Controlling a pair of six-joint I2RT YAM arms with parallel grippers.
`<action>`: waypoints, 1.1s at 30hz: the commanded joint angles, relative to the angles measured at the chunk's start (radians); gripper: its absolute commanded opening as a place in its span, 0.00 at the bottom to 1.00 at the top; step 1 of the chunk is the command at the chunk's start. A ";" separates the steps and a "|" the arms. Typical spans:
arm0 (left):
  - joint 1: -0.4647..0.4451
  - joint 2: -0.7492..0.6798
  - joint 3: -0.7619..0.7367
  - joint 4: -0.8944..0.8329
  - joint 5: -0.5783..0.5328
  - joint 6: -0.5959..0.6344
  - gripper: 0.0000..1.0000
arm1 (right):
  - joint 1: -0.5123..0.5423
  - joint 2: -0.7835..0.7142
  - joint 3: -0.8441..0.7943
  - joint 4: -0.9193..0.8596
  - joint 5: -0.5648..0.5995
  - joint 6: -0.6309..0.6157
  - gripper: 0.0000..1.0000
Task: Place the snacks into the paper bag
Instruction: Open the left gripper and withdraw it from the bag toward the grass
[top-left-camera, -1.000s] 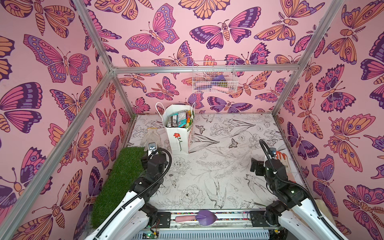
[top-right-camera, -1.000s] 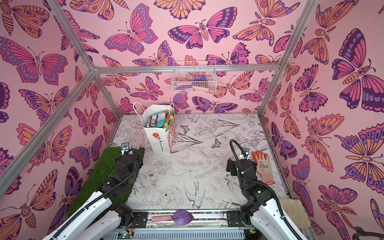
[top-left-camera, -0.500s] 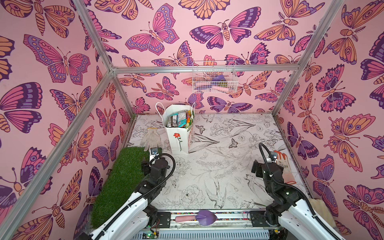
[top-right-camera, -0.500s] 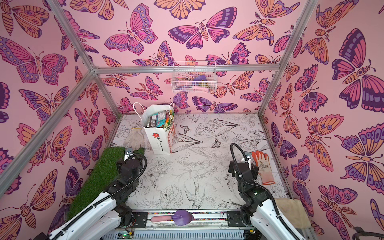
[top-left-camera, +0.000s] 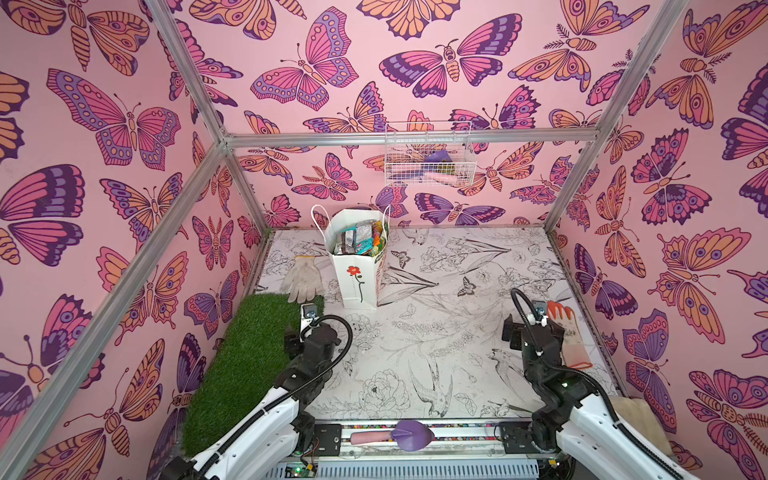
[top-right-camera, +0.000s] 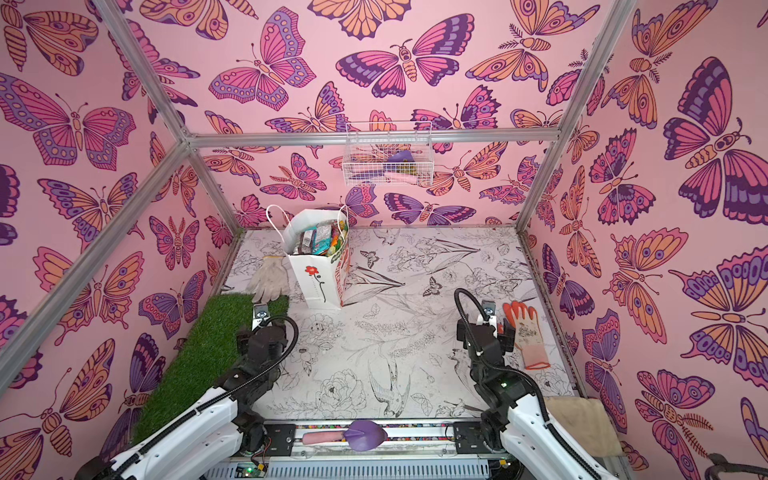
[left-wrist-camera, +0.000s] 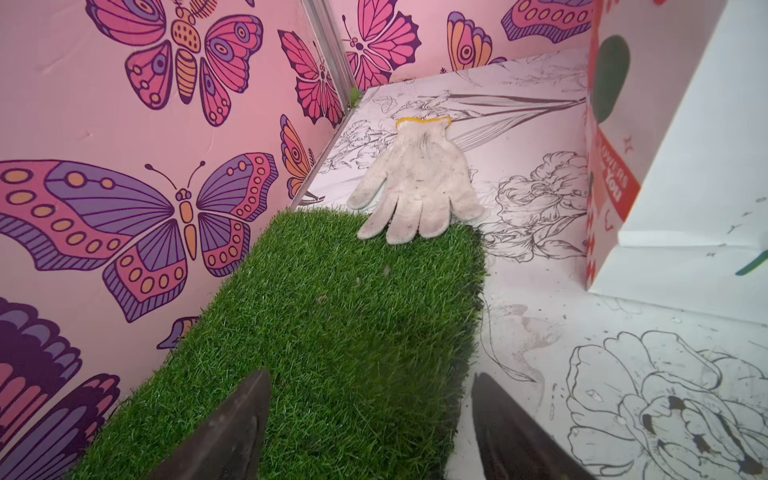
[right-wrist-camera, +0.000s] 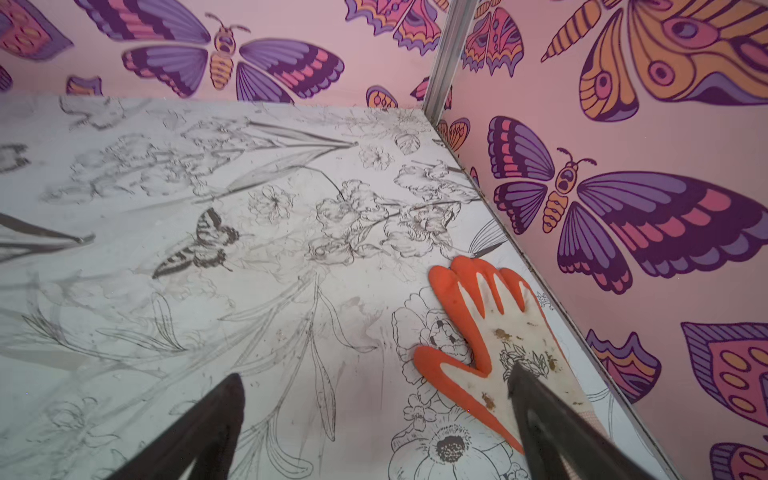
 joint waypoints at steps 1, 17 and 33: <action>0.012 -0.015 -0.020 0.028 0.029 -0.016 0.78 | -0.005 0.036 -0.032 0.123 0.052 -0.043 0.99; 0.107 0.028 -0.029 0.126 0.154 0.003 0.77 | -0.005 0.310 0.046 0.258 0.165 -0.046 0.99; 0.172 0.055 -0.074 0.315 0.205 0.037 0.77 | -0.034 0.394 0.005 0.521 0.168 -0.117 0.99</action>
